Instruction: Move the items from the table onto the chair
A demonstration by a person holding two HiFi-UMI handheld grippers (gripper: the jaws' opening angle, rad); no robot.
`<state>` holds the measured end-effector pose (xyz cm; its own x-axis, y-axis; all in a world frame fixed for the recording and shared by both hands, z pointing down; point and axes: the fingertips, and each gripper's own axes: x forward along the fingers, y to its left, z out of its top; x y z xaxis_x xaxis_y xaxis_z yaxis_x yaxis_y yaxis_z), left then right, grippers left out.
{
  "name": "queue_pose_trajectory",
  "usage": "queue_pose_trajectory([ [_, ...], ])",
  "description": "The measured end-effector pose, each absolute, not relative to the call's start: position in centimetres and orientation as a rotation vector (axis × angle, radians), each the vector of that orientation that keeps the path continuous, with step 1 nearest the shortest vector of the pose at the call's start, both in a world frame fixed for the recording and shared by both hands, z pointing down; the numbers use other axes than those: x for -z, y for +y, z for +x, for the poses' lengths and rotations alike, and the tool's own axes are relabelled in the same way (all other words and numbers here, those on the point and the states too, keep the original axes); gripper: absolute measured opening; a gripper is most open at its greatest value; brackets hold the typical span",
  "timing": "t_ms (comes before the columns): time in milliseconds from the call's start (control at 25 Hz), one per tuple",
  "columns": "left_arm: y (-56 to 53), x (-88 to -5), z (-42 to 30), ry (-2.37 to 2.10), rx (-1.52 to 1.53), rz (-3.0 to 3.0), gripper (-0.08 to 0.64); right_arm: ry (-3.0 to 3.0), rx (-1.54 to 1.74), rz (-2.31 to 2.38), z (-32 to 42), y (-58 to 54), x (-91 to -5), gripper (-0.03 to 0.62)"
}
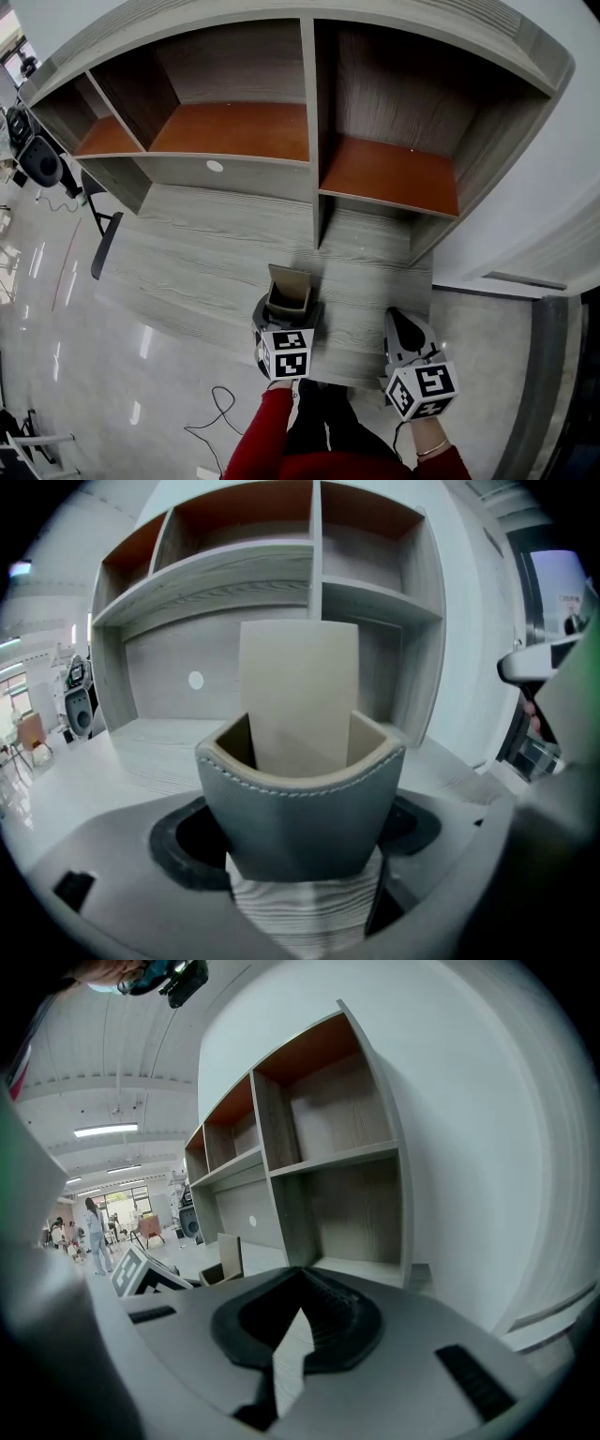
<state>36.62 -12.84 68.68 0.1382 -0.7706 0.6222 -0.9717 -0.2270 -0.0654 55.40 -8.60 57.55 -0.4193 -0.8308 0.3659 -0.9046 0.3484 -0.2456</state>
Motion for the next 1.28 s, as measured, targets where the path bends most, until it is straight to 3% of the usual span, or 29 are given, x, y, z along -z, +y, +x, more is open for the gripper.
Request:
queue_pose_trajectory([
  [320, -11.8, -58.7, 28.9, -1.883, -0.603, 2.080, 0.454, -2.577, -0.581, 1.412, 49.7, -9.6, -55.0, 0.006],
  [640, -9.1, -50.0, 8.8, -2.204, -0.574, 1.927, 0.454, -2.809, -0.459, 1.025, 31.8, -10.3, -50.6, 0.006],
  [960, -4.8, -50.2, -5.2, -2.238, -0.524, 1.869, 0.454, -2.886, -0.383, 0.836, 12.4, -7.6, -50.1, 0.006],
  [1280, -3.2, -49.4, -16.1, -2.284, -0.503, 1.744, 0.454, -2.915, -0.325, 0.714, -0.7, -9.2, -46.0, 0.006],
])
